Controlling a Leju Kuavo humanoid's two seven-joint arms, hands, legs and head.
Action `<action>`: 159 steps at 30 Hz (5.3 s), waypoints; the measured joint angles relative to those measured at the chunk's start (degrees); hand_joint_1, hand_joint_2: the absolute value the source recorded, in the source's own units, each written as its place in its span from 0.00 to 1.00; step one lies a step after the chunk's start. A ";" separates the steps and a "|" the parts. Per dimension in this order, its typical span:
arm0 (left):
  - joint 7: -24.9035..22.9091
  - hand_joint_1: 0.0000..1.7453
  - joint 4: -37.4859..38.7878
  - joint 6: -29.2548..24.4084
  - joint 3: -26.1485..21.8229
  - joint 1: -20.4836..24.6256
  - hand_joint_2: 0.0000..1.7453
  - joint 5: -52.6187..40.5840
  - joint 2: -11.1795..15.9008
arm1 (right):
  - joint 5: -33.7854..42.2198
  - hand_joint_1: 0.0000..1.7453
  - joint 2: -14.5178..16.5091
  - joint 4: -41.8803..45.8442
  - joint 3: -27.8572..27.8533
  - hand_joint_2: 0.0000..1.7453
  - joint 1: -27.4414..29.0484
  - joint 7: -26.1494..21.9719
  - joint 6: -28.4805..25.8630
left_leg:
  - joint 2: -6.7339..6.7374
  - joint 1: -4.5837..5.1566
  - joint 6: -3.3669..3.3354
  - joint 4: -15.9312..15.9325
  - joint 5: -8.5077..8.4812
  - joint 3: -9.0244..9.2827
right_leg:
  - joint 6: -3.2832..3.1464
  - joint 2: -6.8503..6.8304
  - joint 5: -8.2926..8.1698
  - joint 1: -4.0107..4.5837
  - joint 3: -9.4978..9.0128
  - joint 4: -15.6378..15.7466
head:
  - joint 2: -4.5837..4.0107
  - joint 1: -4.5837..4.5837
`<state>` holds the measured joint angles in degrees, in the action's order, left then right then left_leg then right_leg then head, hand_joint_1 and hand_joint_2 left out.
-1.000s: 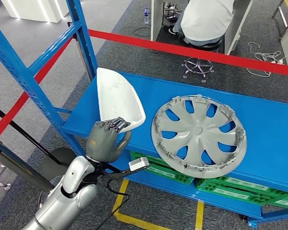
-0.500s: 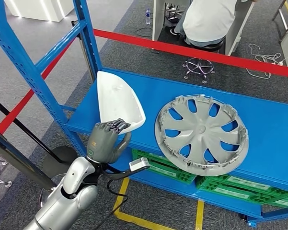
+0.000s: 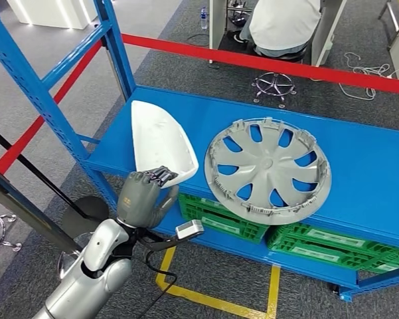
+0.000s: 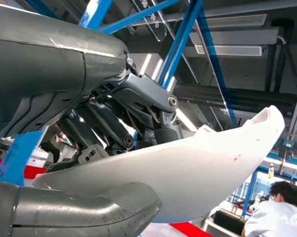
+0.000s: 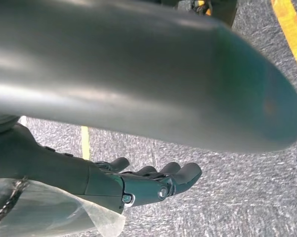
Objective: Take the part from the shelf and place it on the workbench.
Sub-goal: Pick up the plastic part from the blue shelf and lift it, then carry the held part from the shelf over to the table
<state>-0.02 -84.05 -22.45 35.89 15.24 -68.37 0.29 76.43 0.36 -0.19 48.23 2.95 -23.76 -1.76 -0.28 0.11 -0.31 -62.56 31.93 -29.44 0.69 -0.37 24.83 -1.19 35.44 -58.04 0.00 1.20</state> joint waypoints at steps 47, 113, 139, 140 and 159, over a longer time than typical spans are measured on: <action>2.35 1.00 -2.94 -1.25 -2.57 -0.76 1.00 4.96 5.77 | -1.63 0.00 1.85 -0.04 0.03 0.00 -1.62 -0.09 -3.08 | 0.44 0.73 -1.30 6.26 -10.05 -7.05 | 1.26 0.27 6.79 0.60 -8.89 -1.27 | 0.00 -0.40; 5.01 1.00 -4.54 -3.03 -3.44 -7.89 1.00 1.91 4.38 | -3.29 0.00 4.22 -0.05 0.08 0.00 -1.11 -0.34 -6.22 | 0.86 -0.11 0.74 5.80 -9.85 -6.69 | 0.65 0.51 5.27 0.69 -8.34 2.55 | 0.00 -0.52; 6.71 1.00 -4.68 -2.27 -3.57 -8.15 1.00 3.54 3.91 | -1.31 0.00 7.06 -0.06 -2.30 0.00 -3.79 -1.08 -11.94 | 1.03 0.55 -1.18 6.70 -10.27 -6.80 | 2.19 0.30 5.56 0.58 -8.08 -2.18 | 0.00 -0.21; 6.79 1.00 -4.72 -2.23 -3.57 -8.20 1.00 3.55 3.90 | -1.31 0.00 7.12 -0.05 -2.36 0.00 -3.90 -1.12 -11.94 | 1.01 0.56 -0.83 6.38 -10.66 -7.15 | 1.86 0.33 6.79 0.66 -10.15 1.24 | 0.00 -0.19; 7.08 1.00 -5.13 -2.12 -3.56 -8.69 1.00 3.58 3.94 | -1.55 0.00 7.78 -0.07 -2.44 0.00 -3.82 -1.25 -11.96 | 0.62 -0.03 -0.89 6.65 -5.31 -0.75 | 0.67 0.00 4.00 1.28 -5.26 1.54 | 0.00 -0.04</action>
<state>7.06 -89.18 -24.57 32.33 6.55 -64.78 4.23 74.88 8.13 -0.26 45.79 -0.86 -25.01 -13.72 0.34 0.09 -1.19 -55.91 26.62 -30.19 1.36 -0.36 28.83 0.08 30.18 -56.50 0.00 1.15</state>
